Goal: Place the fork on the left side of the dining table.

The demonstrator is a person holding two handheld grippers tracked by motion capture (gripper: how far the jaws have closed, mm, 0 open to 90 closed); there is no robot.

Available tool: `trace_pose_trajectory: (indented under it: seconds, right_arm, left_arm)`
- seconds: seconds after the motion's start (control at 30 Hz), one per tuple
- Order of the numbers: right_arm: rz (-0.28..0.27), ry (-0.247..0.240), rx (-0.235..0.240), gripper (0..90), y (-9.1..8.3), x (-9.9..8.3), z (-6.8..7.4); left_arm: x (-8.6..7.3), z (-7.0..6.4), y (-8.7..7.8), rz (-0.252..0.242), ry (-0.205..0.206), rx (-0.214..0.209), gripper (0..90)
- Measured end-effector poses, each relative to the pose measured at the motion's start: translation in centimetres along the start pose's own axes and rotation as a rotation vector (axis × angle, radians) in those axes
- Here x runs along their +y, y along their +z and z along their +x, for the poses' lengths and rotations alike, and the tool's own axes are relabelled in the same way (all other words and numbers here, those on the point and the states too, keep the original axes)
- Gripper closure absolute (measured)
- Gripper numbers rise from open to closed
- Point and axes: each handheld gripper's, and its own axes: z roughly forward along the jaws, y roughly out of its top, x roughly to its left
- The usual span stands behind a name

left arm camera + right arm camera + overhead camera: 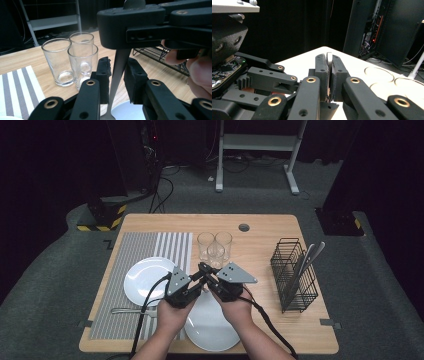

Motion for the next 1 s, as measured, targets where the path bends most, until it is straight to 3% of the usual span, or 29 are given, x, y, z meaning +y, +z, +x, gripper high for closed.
trace_pose_trajectory:
  seconds: [0.57, 0.8, 1.0]
  right_arm:
    - [-0.003, 0.004, 0.005, 84.8, -0.2, 0.2, -0.2]
    - [-0.030, 0.022, 0.004, 75.3, -0.9, 0.6, -0.4]
    - [-0.042, 0.029, -0.007, 72.2, -1.6, 0.9, -0.9]
  left_arm:
    - [0.2, -0.7, 0.1, -0.013, 0.068, 0.024, 80.2]
    - [0.3, -0.5, 0.2, -0.006, 0.060, 0.038, 80.3]
    - [0.3, -0.1, 0.4, -0.004, 0.046, 0.046, 80.3]
